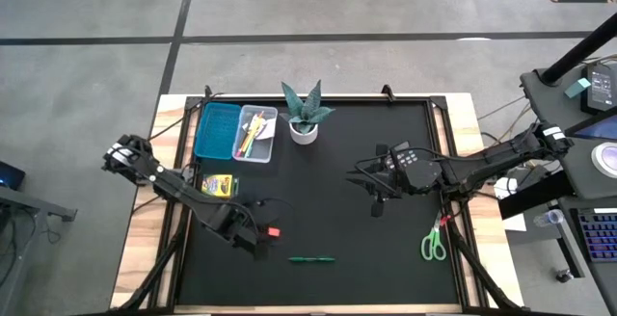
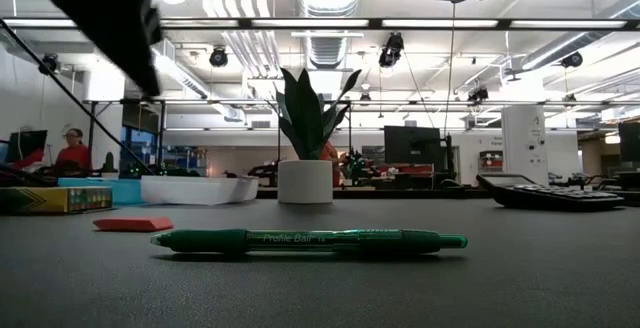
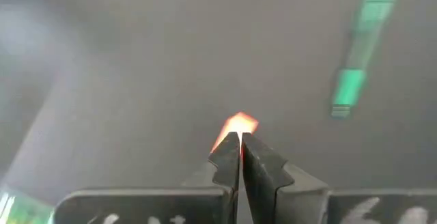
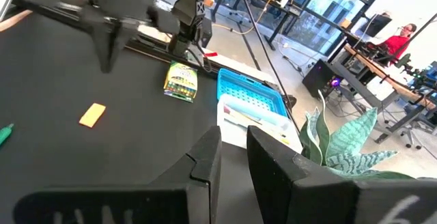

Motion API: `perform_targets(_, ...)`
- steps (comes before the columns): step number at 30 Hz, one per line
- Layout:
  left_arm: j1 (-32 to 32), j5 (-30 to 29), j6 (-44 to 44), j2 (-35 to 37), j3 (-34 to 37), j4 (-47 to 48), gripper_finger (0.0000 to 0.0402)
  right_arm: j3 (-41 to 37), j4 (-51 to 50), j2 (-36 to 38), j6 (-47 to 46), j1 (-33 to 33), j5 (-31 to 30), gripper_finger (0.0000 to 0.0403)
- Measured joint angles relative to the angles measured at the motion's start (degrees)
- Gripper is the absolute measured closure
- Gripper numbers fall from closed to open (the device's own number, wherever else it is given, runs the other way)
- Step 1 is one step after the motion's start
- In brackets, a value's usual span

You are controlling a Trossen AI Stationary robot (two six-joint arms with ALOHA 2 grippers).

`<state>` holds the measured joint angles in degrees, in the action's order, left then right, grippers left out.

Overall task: Pack school essentials
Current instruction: Put the orange eraser into the blue supply box

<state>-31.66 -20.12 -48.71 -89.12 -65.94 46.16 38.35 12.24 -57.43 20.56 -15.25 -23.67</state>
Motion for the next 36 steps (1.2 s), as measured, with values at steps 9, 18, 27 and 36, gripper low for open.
perform_targets(9,-1.77,0.02,20.96,-5.08,1.85,-16.20,0.0386,0.00,0.04,0.00,-0.02,0.00,0.01,0.0342)
perform_targets(18,-1.59,0.00,22.10,-5.89,10.61,-21.75,0.0270,0.00,0.03,0.00,0.00,0.01,0.02,0.0342)
perform_targets(27,-1.40,-1.53,22.14,-5.78,18.11,-31.67,0.0213,0.00,0.02,0.00,-0.09,0.01,0.03,0.0342)
perform_targets(36,-1.22,-6.17,19.56,-5.63,23.02,-36.45,0.0212,0.00,0.03,0.00,-0.15,0.00,0.03,0.0342)
